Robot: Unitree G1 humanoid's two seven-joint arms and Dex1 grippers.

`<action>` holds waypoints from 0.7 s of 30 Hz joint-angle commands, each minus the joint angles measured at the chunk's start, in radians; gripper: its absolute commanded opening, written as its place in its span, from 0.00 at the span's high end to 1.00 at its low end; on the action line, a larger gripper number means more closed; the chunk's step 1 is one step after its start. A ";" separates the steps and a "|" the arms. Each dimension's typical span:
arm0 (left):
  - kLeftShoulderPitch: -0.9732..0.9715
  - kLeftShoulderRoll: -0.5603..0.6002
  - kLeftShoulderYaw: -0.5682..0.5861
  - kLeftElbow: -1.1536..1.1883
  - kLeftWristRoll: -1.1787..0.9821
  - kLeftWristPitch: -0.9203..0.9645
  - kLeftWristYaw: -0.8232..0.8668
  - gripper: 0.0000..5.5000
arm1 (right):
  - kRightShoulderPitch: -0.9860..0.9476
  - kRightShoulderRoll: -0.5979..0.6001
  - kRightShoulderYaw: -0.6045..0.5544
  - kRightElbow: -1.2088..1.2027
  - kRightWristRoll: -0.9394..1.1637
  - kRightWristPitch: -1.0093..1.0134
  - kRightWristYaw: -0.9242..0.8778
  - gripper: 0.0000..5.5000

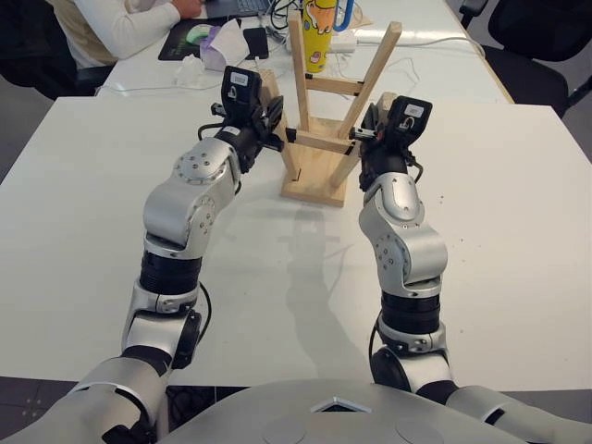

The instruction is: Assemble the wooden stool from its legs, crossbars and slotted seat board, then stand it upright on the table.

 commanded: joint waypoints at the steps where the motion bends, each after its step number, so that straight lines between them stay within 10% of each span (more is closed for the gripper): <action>1: 0.151 -0.022 0.004 0.079 -0.076 0.298 -0.035 0.76 | 0.023 -0.009 -0.045 0.029 0.137 0.203 0.137 0.80; 8: 0.137 -0.075 0.151 0.028 -0.067 0.367 0.074 0.76 | 0.042 -0.077 -0.062 -0.041 0.133 0.239 0.193 0.80; 21: 0.035 -0.018 0.075 -0.052 0.114 0.017 0.089 0.76 | 0.033 -0.089 -0.039 -0.060 0.089 0.137 0.204 0.80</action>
